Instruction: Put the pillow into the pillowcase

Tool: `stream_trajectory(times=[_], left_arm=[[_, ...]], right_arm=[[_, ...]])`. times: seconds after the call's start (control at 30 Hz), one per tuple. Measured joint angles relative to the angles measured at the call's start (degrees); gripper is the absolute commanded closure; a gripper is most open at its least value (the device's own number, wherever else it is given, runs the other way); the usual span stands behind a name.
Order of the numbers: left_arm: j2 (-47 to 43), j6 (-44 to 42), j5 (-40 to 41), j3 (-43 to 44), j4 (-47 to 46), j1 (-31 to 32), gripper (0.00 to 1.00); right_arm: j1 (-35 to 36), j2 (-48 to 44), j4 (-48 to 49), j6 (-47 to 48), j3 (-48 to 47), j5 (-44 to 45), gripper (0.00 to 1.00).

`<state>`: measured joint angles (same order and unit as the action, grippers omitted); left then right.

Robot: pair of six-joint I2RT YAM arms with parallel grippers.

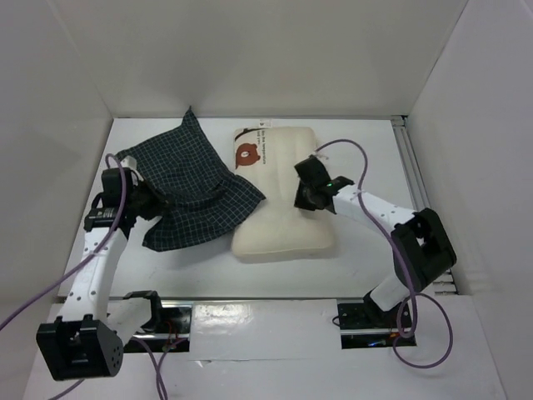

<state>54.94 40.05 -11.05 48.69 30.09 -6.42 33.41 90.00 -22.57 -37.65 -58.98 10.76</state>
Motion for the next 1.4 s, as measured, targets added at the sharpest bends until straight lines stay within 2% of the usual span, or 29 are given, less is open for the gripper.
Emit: stream_trajectory(times=[0.1, 0.13, 0.2, 0.23, 0.27, 0.33, 0.4, 0.53, 0.63, 0.7, 0.73, 0.83, 0.87, 1.1, 1.17, 1.2, 1.23, 1.27, 1.33, 1.4], left_arm=[[3.50, -0.79, -1.68, 0.00, -0.26, 2.56, 1.00], [4.04, -0.79, -1.81, -0.04, -0.33, 3.85, 1.00], [4.24, -0.79, -1.03, -0.07, -0.70, 7.39, 0.90], [4.24, -0.76, -0.76, -0.02, -1.14, 9.81, 0.58], [4.55, -1.16, -0.74, 0.09, -1.42, 12.02, 0.35], [5.95, -1.55, -0.61, 0.81, -1.68, 16.26, 0.00], [8.24, -1.51, 0.20, 2.29, -1.29, 19.10, 0.00], [13.09, -2.73, 5.07, 7.10, 1.92, 22.34, 0.01], [14.73, -3.85, 11.58, 11.15, 4.44, 22.77, 0.08], [15.72, -4.02, 16.57, 13.88, 6.45, 22.97, 0.11], [16.37, -3.93, 19.58, 15.32, 7.56, 23.02, 0.15], [18.16, -3.23, 27.26, 18.51, 11.19, 23.02, 0.19], [18.56, -2.36, 29.97, 19.23, 12.52, 23.02, 0.20], [18.73, -0.17, 39.63, 19.67, 17.49, 23.02, 0.23], [18.99, -0.17, 40.13, 19.56, 17.40, 23.04, 0.23], [19.41, -0.09, 40.37, 19.56, 17.38, 23.02, 0.23], [20.20, 0.39, 40.63, 19.56, 17.33, 23.02, 0.23], [21.14, 0.76, 40.98, 19.56, 17.35, 23.02, 0.22], [23.45, 1.51, 41.13, 19.56, 17.55, 22.51, 0.21], [24.61, 2.23, 40.81, 19.56, 17.77, 21.55, 0.21]], right_arm=[[-7.80, -2.75, -3.28, 1.44, -0.66, 4.48, 1.00], [-10.60, -3.63, -4.28, 2.36, -1.05, 6.10, 0.93], [-15.87, -4.70, -6.36, 4.15, -2.56, 8.46, 0.57], [-18.45, -4.90, -6.99, 5.42, -3.93, 9.68, 0.47], [-20.02, -4.90, -7.39, 5.95, -5.42, 10.08, 0.30], [-21.68, -4.09, -8.07, 7.93, -9.97, 10.64, 0.21], [-20.87, -3.45, -7.87, 9.55, -13.42, 10.21, 0.13], [-13.55, -1.70, -6.75, 12.11, -16.06, 9.25, 0.08], [-7.04, 2.38, -6.62, 13.38, -16.13, 8.68, 0.08], [-4.37, 6.14, -6.56, 13.81, -16.06, 8.57, 0.08], [-3.72, 8.09, -6.40, 13.97, -15.89, 8.61, 0.10], [-3.45, 12.11, -5.27, 14.38, -14.12, 10.08, 0.81], [-3.61, 12.68, -4.35, 13.66, -13.51, 10.91, 1.00], [-5.62, 4.68, -0.46, 10.03, -4.85, 15.45, 1.00], [-7.02, 1.62, -2.51, 9.99, -3.32, 16.65, 0.45], [-7.45, 0.50, -3.48, 10.25, -3.32, 16.87, 0.24], [-7.28, -0.35, -3.87, 10.54, -3.69, 17.05, 0.12], [-6.27, -0.72, -4.48, 11.21, -4.79, 17.16, 0.07], [-2.73, -0.46, -4.46, 12.20, -7.78, 16.04, 0.04], [4.13, 1.03, -3.54, 12.61, -12.02, 14.67, 0.02]])
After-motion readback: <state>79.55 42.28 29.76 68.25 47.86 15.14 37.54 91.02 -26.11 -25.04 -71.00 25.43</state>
